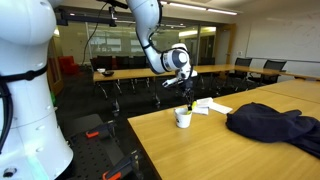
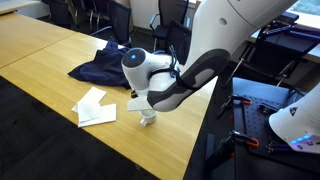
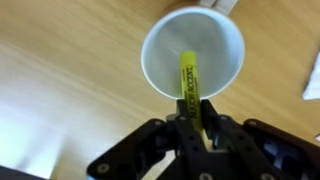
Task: Take the marker out of the white cup and put it on the table
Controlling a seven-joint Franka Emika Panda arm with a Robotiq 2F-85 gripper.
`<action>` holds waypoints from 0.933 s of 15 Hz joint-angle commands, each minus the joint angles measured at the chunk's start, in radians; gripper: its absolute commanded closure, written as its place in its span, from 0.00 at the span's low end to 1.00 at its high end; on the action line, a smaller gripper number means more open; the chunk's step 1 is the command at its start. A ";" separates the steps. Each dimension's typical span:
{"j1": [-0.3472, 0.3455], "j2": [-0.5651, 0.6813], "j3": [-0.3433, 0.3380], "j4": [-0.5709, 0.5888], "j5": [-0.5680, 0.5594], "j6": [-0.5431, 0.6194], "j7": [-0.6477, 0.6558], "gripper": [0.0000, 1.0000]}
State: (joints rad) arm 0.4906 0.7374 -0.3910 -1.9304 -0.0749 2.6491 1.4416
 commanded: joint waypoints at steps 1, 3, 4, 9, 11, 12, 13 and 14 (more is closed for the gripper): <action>-0.145 -0.184 0.119 -0.142 0.053 0.039 -0.104 0.95; -0.254 -0.253 0.189 -0.186 0.127 0.002 -0.215 0.95; -0.317 -0.278 0.227 -0.200 0.182 -0.018 -0.280 0.95; -0.558 -0.248 0.296 -0.183 0.378 -0.209 -0.684 0.95; -0.593 -0.178 0.294 -0.157 0.382 -0.212 -0.840 0.95; -0.598 -0.144 0.294 -0.148 0.380 -0.183 -0.906 0.95; -0.600 -0.111 0.297 -0.136 0.378 -0.159 -0.956 0.95; -0.594 -0.075 0.300 -0.121 0.368 -0.124 -0.995 0.95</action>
State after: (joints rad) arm -0.1021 0.5820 -0.1120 -2.1082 0.2833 2.4736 0.5689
